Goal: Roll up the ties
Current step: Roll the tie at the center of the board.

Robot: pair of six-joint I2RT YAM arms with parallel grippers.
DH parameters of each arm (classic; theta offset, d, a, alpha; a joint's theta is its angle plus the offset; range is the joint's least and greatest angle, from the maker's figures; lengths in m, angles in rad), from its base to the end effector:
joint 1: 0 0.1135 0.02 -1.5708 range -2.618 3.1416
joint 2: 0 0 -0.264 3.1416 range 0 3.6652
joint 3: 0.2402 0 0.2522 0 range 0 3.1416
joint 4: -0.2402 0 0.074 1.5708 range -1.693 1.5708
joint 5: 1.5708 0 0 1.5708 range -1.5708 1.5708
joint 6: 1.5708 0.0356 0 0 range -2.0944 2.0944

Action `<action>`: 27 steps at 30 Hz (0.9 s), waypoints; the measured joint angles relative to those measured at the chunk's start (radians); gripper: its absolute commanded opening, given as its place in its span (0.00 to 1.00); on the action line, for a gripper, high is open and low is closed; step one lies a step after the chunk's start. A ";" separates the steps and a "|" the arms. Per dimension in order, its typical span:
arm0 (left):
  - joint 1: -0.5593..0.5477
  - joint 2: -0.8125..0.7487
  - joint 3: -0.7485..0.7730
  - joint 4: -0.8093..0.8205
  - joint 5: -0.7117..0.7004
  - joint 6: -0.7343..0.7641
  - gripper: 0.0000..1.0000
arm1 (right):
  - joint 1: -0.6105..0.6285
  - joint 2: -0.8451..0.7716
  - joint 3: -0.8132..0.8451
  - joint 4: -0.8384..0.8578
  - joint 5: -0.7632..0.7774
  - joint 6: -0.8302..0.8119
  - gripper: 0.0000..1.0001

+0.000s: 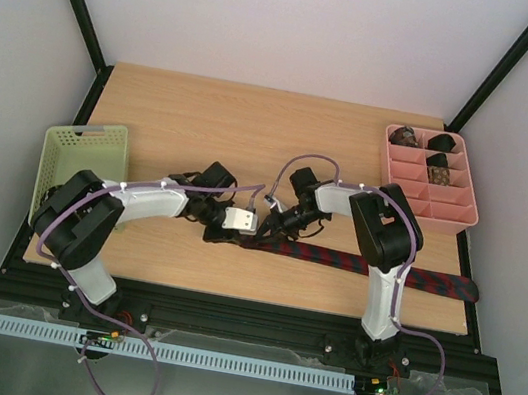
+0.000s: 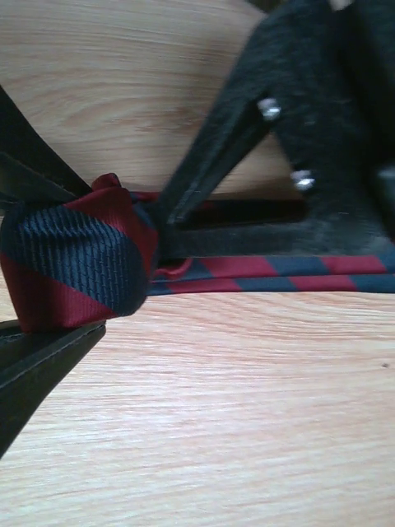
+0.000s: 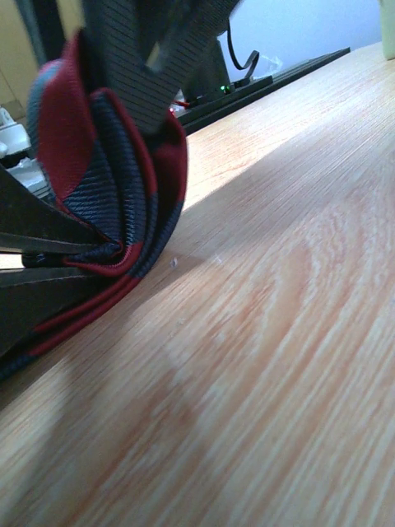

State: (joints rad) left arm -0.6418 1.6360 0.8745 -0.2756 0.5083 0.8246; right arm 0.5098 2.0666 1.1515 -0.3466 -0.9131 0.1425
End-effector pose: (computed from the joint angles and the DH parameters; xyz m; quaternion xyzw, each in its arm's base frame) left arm 0.2374 -0.1991 0.1609 0.6741 0.6493 -0.2182 0.2763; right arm 0.3106 0.2059 0.0969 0.2287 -0.8596 -0.4569 0.0087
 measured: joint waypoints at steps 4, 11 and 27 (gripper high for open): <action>-0.036 0.030 0.031 0.018 0.008 -0.025 0.34 | 0.000 0.000 0.000 0.000 0.000 0.000 0.02; -0.072 0.112 0.094 0.031 -0.014 -0.068 0.33 | -0.009 0.000 0.000 -0.002 -0.002 0.003 0.06; -0.077 0.116 0.123 0.018 -0.064 -0.073 0.28 | -0.056 -0.043 0.000 -0.063 0.025 -0.020 0.33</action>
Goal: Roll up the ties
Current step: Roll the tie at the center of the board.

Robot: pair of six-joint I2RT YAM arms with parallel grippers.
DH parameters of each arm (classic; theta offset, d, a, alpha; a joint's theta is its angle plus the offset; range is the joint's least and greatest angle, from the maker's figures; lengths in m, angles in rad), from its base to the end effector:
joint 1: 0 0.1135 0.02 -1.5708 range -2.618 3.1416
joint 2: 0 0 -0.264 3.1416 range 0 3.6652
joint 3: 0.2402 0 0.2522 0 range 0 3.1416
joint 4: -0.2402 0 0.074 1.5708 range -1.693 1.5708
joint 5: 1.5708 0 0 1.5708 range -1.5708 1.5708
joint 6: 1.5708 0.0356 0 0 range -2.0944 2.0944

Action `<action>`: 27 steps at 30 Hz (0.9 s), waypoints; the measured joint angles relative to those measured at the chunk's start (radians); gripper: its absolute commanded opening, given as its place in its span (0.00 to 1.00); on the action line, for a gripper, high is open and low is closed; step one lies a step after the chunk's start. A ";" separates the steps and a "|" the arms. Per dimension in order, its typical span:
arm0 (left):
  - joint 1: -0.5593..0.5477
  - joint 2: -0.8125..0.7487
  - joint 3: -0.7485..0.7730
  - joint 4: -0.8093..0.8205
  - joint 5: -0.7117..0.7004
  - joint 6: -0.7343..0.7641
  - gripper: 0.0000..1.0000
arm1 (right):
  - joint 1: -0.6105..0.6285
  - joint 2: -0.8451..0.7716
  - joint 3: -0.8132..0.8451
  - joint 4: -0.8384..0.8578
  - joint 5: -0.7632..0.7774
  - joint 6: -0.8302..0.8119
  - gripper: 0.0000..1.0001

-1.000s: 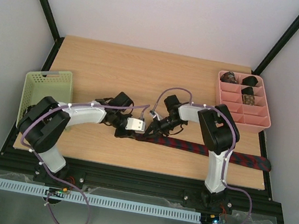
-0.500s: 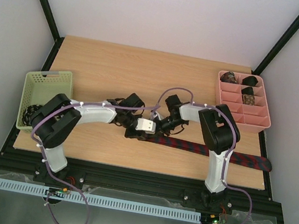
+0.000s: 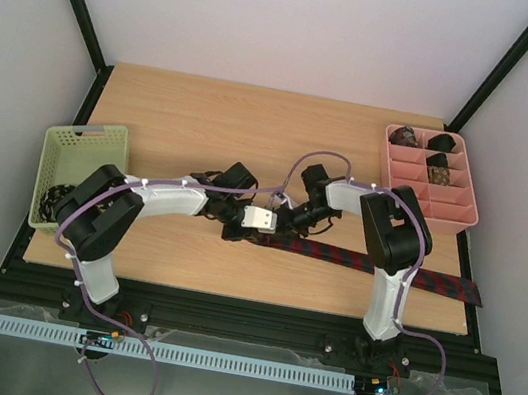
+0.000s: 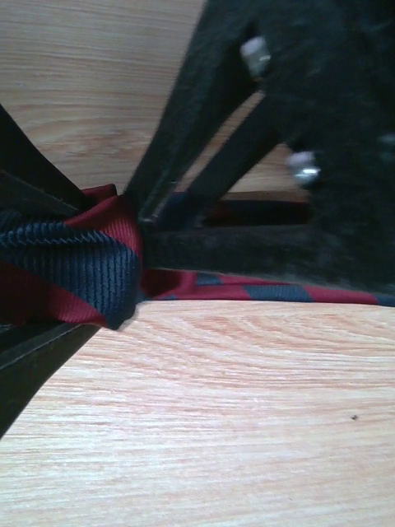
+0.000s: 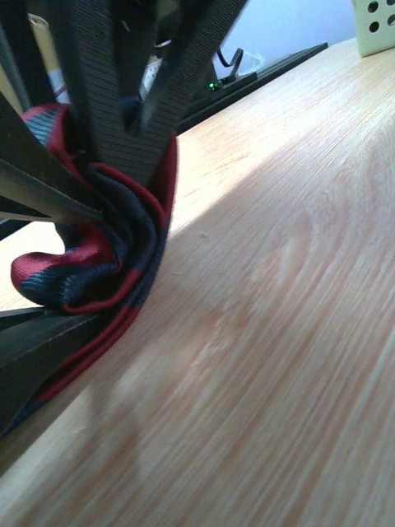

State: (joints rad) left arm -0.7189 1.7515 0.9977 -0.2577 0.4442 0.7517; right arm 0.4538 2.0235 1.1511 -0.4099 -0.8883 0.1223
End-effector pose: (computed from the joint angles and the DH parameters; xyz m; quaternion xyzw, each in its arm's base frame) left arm 0.2484 -0.2377 0.1593 0.6740 0.6545 -0.2073 0.2727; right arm 0.3172 0.1854 0.1094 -0.2084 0.8712 0.4446 0.0037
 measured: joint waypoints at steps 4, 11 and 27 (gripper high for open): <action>0.000 0.027 0.000 -0.010 -0.025 0.000 0.28 | -0.008 -0.010 0.000 -0.042 -0.002 -0.023 0.34; -0.001 0.063 0.019 -0.018 -0.031 -0.008 0.28 | -0.041 -0.046 -0.011 -0.074 -0.030 -0.041 0.04; -0.002 0.061 0.030 0.039 0.048 -0.103 0.34 | -0.046 0.008 -0.023 -0.059 -0.004 -0.047 0.01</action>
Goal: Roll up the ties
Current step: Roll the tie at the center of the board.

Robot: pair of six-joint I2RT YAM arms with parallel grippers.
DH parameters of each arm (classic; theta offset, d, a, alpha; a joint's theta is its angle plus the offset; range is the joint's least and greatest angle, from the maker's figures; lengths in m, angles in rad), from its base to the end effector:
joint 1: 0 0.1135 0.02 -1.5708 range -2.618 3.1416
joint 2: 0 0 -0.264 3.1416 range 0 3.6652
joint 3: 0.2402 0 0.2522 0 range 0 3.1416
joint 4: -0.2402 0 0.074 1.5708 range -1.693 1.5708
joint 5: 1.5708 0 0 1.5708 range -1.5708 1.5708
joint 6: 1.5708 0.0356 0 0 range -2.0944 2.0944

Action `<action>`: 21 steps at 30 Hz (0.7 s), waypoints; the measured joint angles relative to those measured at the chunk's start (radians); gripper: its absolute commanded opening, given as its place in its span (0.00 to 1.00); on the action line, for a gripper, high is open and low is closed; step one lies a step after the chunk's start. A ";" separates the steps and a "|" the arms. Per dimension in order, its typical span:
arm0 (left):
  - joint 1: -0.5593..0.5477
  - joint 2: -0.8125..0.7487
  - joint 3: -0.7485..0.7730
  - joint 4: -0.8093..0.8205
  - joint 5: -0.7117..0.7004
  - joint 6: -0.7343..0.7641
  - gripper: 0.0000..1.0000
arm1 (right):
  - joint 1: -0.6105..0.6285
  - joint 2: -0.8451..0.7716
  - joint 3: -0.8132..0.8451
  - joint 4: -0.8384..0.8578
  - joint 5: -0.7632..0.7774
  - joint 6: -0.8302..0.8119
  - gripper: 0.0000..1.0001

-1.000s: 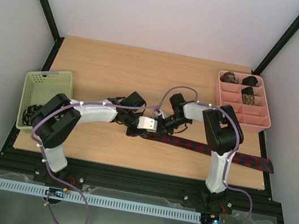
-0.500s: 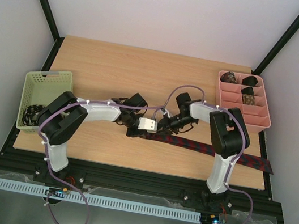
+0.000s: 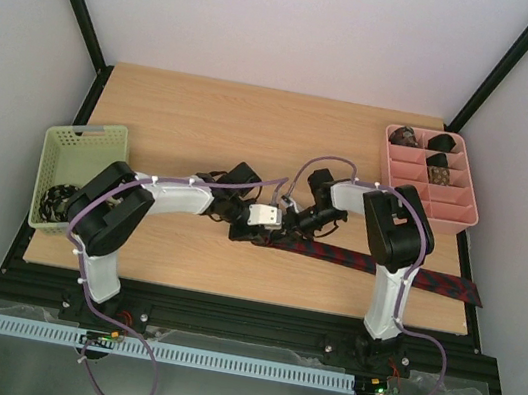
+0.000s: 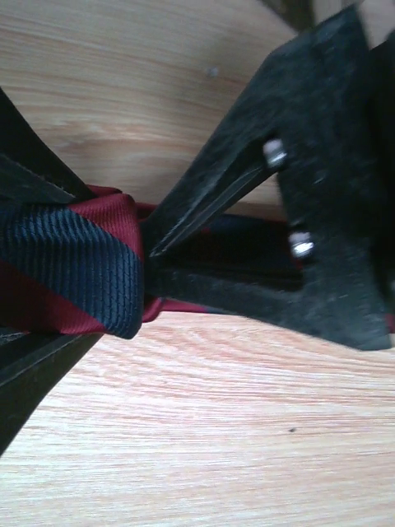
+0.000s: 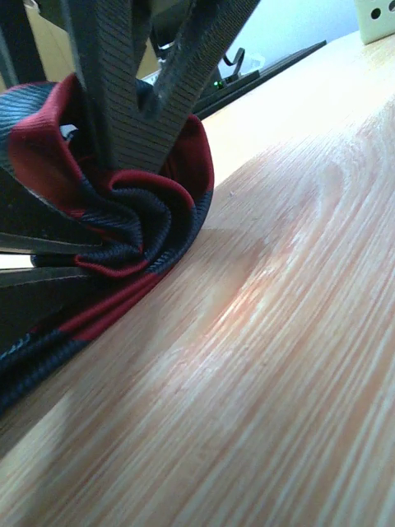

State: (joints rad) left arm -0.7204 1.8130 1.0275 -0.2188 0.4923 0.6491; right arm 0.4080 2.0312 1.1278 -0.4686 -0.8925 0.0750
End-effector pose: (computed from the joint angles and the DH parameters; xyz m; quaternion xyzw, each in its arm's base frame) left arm 0.2561 -0.2472 0.1501 0.6417 0.6782 -0.2435 0.2625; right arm 0.3149 0.1663 0.1003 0.1910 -0.8781 -0.4384 0.0158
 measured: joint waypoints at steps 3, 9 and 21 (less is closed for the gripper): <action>0.000 0.001 0.000 0.042 0.022 -0.036 0.34 | 0.000 0.004 0.000 0.000 -0.001 -0.001 0.02; -0.006 0.032 -0.002 0.109 0.049 -0.076 0.37 | 0.000 0.002 0.000 0.001 0.000 -0.006 0.02; -0.032 0.066 -0.012 0.141 -0.016 -0.067 0.30 | -0.014 -0.016 -0.009 0.002 0.018 -0.016 0.15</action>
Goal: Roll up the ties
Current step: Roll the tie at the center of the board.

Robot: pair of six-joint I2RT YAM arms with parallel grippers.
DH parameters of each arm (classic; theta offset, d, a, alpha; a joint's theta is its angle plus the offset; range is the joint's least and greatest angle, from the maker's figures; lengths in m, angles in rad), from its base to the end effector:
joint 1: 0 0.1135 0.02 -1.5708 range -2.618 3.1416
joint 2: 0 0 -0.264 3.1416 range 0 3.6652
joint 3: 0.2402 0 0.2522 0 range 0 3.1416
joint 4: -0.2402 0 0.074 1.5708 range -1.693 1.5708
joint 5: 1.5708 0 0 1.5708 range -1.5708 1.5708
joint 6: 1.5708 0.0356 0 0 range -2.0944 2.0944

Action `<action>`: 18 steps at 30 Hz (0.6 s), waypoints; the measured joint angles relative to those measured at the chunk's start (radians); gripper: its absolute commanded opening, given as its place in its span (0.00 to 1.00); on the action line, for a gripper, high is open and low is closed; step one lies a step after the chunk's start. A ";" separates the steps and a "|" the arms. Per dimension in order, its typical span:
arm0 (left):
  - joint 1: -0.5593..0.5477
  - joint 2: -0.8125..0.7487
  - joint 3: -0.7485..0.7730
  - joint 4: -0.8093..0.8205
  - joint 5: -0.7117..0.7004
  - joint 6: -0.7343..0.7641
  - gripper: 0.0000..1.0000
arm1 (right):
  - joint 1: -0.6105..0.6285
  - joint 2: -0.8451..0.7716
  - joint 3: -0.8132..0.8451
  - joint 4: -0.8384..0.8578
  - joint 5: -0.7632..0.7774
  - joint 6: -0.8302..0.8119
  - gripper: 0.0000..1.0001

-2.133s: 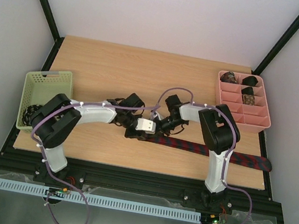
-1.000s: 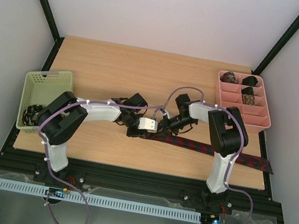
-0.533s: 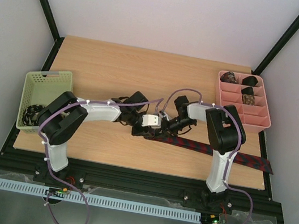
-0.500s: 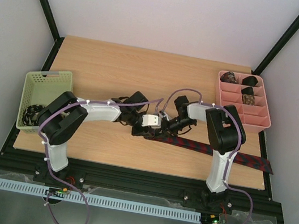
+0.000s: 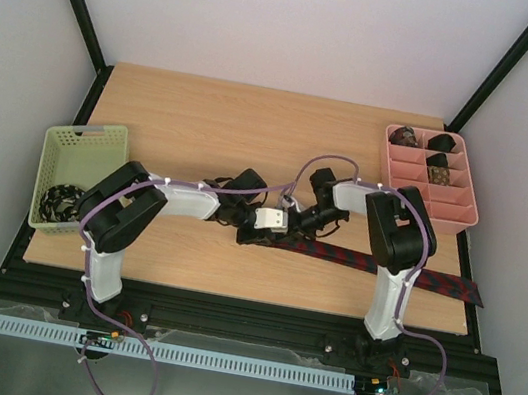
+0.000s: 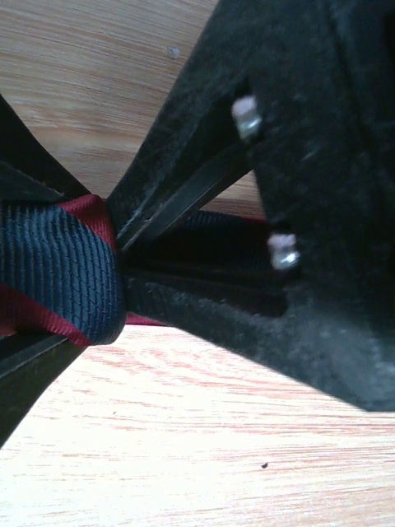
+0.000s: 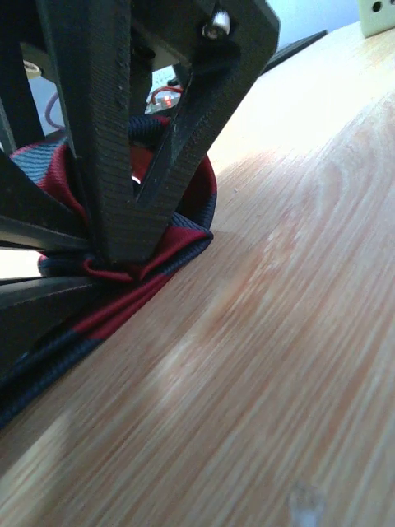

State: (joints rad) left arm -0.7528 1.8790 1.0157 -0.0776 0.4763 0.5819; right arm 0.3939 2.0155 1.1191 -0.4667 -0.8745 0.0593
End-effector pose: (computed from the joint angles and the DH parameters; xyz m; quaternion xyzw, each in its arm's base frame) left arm 0.2568 -0.2629 0.1325 0.6293 0.6805 -0.2492 0.2808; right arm 0.3158 0.1608 0.1032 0.1933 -0.8812 -0.4315 0.0031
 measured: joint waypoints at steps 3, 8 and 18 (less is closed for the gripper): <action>-0.004 0.000 0.001 0.000 -0.008 0.005 0.30 | -0.016 -0.008 0.018 -0.041 0.010 -0.018 0.22; -0.006 0.000 0.001 0.000 -0.011 0.012 0.31 | -0.049 -0.053 0.040 -0.108 -0.009 -0.051 0.37; -0.006 0.001 0.008 -0.019 -0.014 0.018 0.32 | -0.029 -0.080 0.030 -0.084 -0.061 -0.001 0.35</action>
State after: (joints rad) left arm -0.7589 1.8801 1.0237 -0.0963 0.4622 0.6003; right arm 0.3653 1.9354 1.1488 -0.5510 -0.9352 0.0586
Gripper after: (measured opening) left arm 0.320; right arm 0.363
